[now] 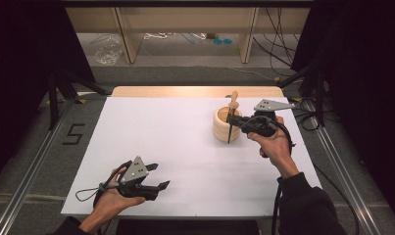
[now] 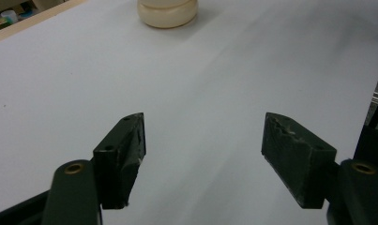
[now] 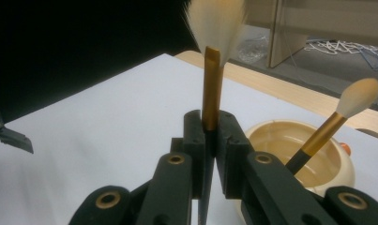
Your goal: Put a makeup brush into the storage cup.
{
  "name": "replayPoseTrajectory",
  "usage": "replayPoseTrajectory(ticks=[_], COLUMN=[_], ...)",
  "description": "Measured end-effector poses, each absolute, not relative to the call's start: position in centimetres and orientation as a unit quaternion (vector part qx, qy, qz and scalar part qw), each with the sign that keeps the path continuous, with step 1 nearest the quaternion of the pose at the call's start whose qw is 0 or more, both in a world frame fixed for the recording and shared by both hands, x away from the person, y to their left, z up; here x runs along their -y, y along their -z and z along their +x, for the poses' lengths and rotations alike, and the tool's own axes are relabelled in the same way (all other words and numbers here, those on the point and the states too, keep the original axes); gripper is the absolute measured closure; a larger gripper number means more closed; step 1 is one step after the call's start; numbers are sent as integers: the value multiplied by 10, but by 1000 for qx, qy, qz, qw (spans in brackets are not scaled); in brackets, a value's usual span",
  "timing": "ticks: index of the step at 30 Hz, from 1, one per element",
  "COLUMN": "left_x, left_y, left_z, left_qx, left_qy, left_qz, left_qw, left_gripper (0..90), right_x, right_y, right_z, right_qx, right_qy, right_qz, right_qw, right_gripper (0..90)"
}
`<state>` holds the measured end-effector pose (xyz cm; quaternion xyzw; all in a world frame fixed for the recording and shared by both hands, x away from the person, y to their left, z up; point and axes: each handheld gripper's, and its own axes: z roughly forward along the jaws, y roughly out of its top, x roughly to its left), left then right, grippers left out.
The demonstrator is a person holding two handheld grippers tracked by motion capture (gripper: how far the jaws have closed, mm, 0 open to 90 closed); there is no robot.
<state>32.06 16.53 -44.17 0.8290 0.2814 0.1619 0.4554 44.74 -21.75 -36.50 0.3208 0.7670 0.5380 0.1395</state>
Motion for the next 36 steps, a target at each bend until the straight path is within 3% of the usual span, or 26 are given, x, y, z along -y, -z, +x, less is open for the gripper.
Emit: replayPoseTrajectory(ticks=[36], left_x=[-165], left_y=[442], left_z=[321], left_qx=[-283], left_qy=[-163], left_qz=[831], left_qw=[451], left_gripper=[301], right_x=[228], right_y=[338], right_z=[491], right_qx=[-736], right_qy=[-546], right_qz=[353], right_qw=[187], right_gripper=[844])
